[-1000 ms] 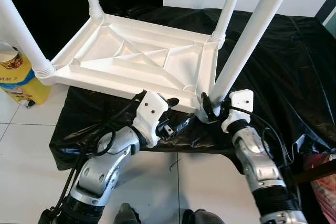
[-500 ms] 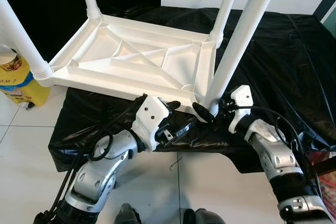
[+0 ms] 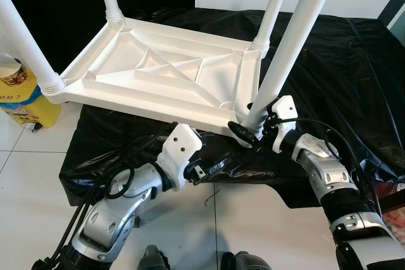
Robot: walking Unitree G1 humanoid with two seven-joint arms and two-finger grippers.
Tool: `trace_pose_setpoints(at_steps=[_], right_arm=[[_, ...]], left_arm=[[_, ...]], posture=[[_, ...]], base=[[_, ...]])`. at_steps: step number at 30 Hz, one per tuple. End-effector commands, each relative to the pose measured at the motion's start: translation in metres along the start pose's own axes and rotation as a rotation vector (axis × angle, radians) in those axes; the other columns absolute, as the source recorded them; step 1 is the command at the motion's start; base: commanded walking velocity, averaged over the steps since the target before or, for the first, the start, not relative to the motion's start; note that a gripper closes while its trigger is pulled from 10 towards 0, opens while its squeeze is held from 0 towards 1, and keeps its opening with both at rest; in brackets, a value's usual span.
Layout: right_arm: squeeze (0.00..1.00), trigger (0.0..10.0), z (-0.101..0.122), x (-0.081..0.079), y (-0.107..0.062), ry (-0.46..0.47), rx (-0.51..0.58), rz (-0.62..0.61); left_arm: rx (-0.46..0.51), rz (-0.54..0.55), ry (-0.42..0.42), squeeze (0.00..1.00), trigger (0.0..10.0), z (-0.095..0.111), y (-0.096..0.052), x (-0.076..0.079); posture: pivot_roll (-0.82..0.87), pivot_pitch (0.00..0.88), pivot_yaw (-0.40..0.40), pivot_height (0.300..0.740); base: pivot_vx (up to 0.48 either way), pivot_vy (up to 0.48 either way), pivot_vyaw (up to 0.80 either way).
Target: Building children table
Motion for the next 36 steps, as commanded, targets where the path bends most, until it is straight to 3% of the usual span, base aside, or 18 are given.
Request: trace_pose_setpoints(at_steps=[1,2,3,4,5,11,16,17,21,22,23,25,27,31,35,36], right_arm=[[0.00,9.4,-0.002,-0.003,0.007,-0.019,-0.011,0.010],[0.00,9.4,-0.002,-0.003,0.007,-0.019,-0.011,0.010],[0.00,4.9,-0.003,-0.004,0.011,-0.024,-0.012,0.012],[0.00,4.9,-0.003,-0.004,0.011,-0.024,-0.012,0.012],[0.00,0.0,-0.005,-0.005,0.012,-0.028,-0.017,0.016],[0.00,0.0,-0.013,0.007,-0.004,-0.029,-0.029,-0.035],[0.00,0.0,-0.014,0.009,-0.006,-0.023,-0.028,-0.046],[0.00,7.5,-0.015,0.011,-0.008,-0.024,-0.024,-0.076],[0.00,7.5,-0.018,0.014,-0.011,-0.030,-0.016,-0.122],[0.00,10.0,-0.019,0.018,-0.013,-0.035,-0.007,-0.171],[0.00,10.0,-0.019,0.018,-0.013,-0.035,-0.007,-0.171],[0.00,10.0,-0.026,0.023,-0.019,-0.008,0.000,-0.366],[0.00,10.0,-0.028,0.024,-0.021,-0.001,0.000,-0.416],[0.00,10.0,-0.035,0.018,-0.022,0.067,0.039,-0.619],[0.00,10.0,-0.037,0.013,-0.022,0.086,0.067,-0.726],[0.00,10.0,-0.038,0.009,-0.022,0.096,0.091,-0.822]], left_arm=[[0.032,-0.151,-0.002,0.00,10.0,0.002,0.001,0.013],[0.032,-0.151,-0.002,0.00,10.0,0.002,0.001,0.013],[0.033,-0.152,-0.004,0.00,10.0,0.003,0.002,0.013],[0.033,-0.152,-0.004,0.00,10.0,0.003,0.002,0.013],[0.031,-0.155,-0.003,0.00,10.0,0.003,0.002,0.014],[0.028,-0.157,0.002,0.00,10.0,0.003,0.000,0.014],[0.029,-0.157,0.000,0.00,10.0,0.004,0.001,0.014],[0.031,-0.157,-0.002,0.00,10.0,0.004,0.001,0.015],[0.033,-0.156,-0.004,0.00,10.0,0.004,0.002,0.015],[0.035,-0.154,-0.007,0.00,10.0,0.004,0.003,0.014],[0.035,-0.154,-0.007,0.00,10.0,0.004,0.003,0.014],[0.043,-0.148,-0.023,0.00,10.0,0.004,0.004,0.015],[0.045,-0.146,-0.028,0.00,10.0,0.004,0.004,0.015],[0.056,-0.135,-0.042,0.00,10.0,0.005,0.007,0.014],[0.059,-0.127,-0.047,0.00,10.0,0.005,0.008,0.013],[0.060,-0.121,-0.052,0.00,10.0,0.005,0.008,0.011]], posture=[[0.08,0.094,-0.086,0.740],[0.08,0.094,-0.086,0.740],[0.08,0.094,-0.086,0.740],[0.08,0.094,-0.086,0.740],[0.08,0.093,-0.087,0.740],[0.08,0.094,-0.083,0.740],[0.08,0.094,-0.083,0.740],[0.07,0.094,-0.077,0.740],[0.07,0.095,-0.076,0.740],[0.06,0.094,-0.074,0.740],[0.06,0.094,-0.074,0.740],[0.05,0.091,-0.061,0.740],[0.05,0.091,-0.061,0.740],[0.03,0.087,-0.050,0.740],[0.02,0.081,-0.041,0.740],[0.02,0.080,-0.041,0.740]], base=[[0.000,0.000,0.00],[0.000,0.000,0.00],[0.000,0.000,0.00],[0.000,0.000,0.00],[0.000,0.000,0.00],[0.000,0.000,0.00],[0.000,0.000,0.00],[0.000,0.000,0.00],[0.000,0.000,0.00],[0.000,0.000,0.00],[0.000,0.000,0.00],[0.000,0.000,0.00],[0.000,0.000,0.00],[0.000,0.000,0.00],[0.000,0.000,0.00],[0.000,0.000,0.00]])
Point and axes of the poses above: a point about 5 cm out from each wrist's last joint towards the gripper, its own y axis pointing out of the wrist towards the gripper, its own z axis along the axis of the wrist's last joint, x = y × z, the point moved 1 cm from there along y, pointing out of the wrist towards the gripper, and after that the axes turned 10 degrees about y, right-handed, at the moved point
